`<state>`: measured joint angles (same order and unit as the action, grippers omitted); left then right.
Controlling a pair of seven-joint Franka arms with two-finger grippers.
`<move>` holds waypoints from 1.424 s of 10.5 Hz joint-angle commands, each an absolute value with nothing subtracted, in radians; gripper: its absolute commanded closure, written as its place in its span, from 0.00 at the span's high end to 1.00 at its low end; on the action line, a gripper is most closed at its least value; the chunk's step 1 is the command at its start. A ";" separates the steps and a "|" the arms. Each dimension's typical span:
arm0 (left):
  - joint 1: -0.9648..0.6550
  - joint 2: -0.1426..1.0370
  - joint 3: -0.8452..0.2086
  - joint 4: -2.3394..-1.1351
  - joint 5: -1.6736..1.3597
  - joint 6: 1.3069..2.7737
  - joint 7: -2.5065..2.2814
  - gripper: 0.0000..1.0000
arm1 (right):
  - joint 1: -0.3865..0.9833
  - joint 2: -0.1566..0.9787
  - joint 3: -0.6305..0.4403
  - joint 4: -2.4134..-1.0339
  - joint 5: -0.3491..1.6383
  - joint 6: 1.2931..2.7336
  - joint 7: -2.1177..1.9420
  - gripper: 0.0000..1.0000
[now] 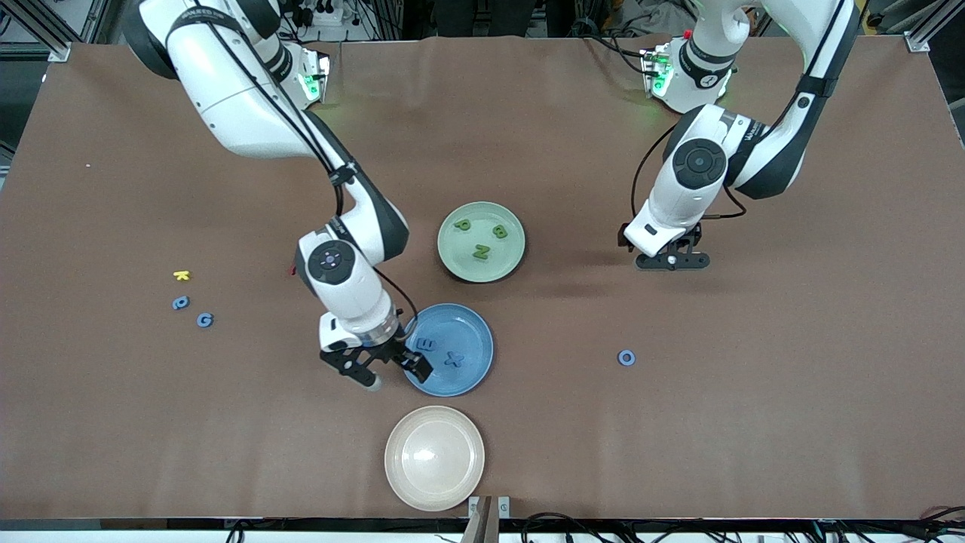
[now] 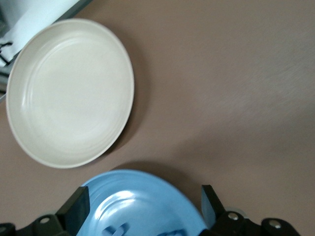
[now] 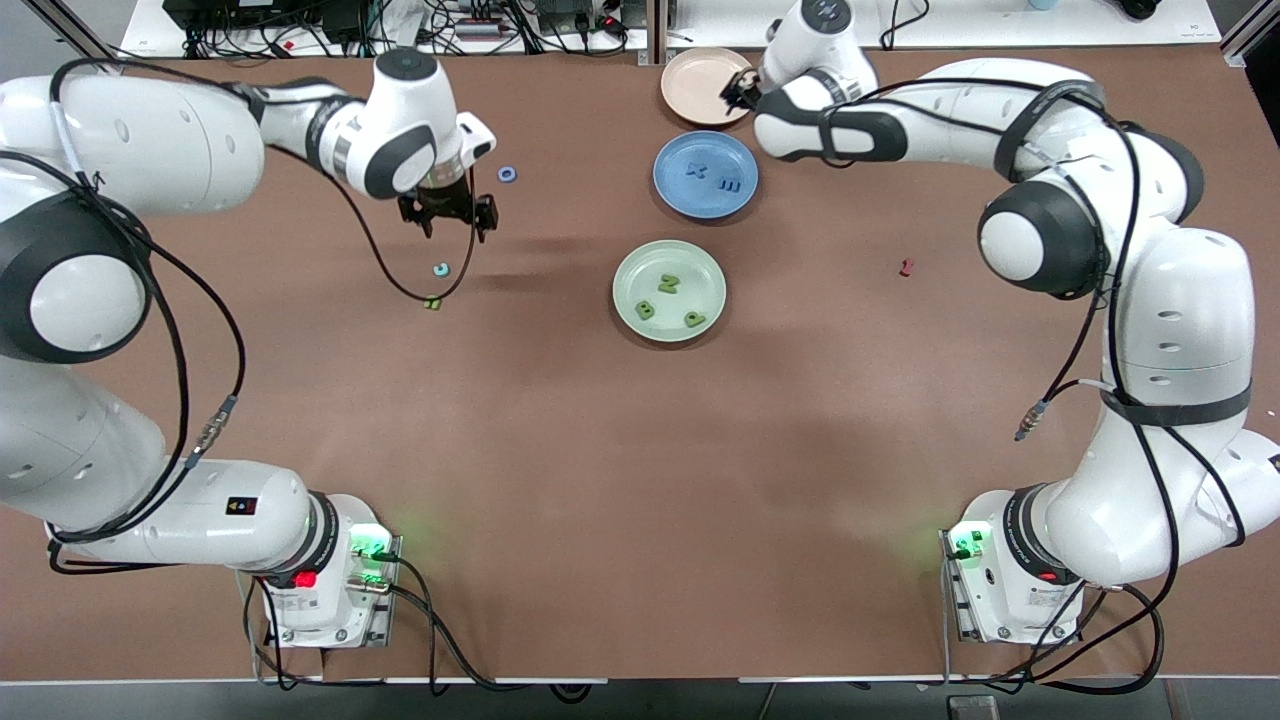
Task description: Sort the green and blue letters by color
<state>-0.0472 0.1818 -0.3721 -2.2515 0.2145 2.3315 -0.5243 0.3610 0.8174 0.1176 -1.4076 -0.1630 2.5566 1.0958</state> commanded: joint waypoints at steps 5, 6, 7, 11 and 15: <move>0.097 0.170 -0.382 -2.487 0.213 2.618 -0.335 0.84 | 0.077 0.539 0.133 -1.673 -0.163 2.370 0.734 1.00; 0.101 0.179 -0.382 -2.488 0.213 2.620 -0.330 0.82 | 0.019 0.507 0.132 -1.740 -0.161 2.370 0.697 1.00; 0.101 0.187 -0.382 -2.494 0.213 2.629 -0.330 0.80 | -0.039 0.483 0.132 -1.800 -0.161 2.368 0.671 1.00; 0.101 0.225 -0.380 -2.500 0.215 2.657 -0.330 0.73 | -0.172 0.465 0.132 -1.940 -0.164 2.379 0.617 1.00; 0.103 0.270 -0.377 -2.500 0.216 2.689 -0.319 0.67 | -0.239 0.476 0.132 -2.008 -0.164 2.469 0.294 1.00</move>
